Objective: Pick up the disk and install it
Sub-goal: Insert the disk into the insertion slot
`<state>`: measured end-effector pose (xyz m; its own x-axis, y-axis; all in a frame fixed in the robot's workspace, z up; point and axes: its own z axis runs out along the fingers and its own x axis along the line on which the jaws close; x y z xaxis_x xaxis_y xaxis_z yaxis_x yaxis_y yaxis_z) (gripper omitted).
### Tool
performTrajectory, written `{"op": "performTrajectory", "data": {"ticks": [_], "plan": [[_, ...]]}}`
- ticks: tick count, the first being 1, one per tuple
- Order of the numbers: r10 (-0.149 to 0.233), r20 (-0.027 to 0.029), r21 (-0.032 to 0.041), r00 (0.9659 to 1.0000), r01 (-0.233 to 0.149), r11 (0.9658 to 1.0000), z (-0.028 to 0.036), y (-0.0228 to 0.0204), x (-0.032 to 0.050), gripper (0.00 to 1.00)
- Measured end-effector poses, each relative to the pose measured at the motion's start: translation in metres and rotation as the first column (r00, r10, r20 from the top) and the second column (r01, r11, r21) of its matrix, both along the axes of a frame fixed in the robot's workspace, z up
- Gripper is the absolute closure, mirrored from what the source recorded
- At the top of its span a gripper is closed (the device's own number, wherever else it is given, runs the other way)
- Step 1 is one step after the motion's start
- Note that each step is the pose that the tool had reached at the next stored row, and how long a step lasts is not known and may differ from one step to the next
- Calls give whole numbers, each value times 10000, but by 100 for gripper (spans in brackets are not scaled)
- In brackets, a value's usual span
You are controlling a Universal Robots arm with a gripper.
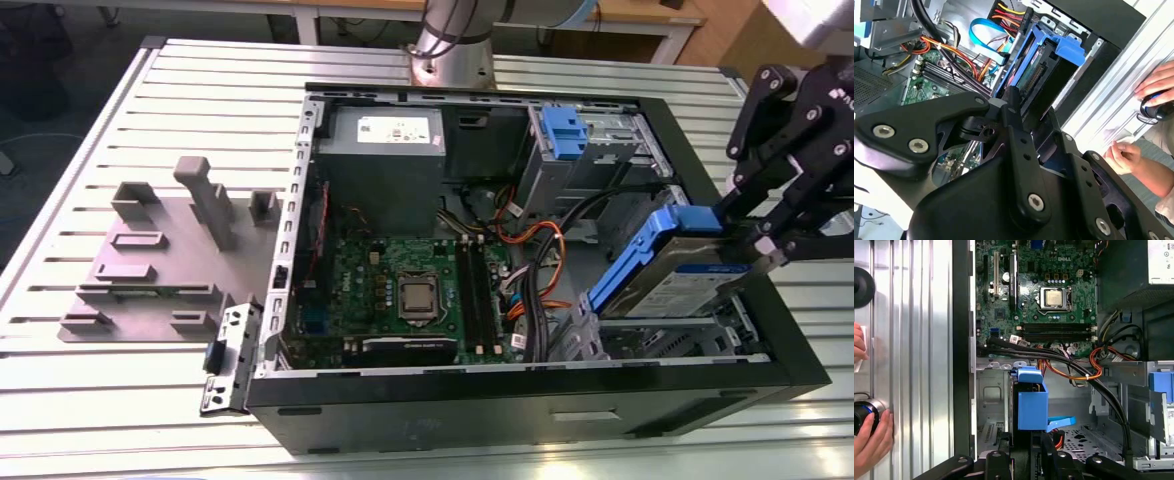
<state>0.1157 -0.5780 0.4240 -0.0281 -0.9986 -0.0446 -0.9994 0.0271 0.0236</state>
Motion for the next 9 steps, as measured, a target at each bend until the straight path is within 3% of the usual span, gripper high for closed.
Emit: {"op": "performTrajectory", "data": {"ticks": [9], "plan": [[0, 0, -1, 10000, 0, 10000, -163, 0, 0, 65]]}}
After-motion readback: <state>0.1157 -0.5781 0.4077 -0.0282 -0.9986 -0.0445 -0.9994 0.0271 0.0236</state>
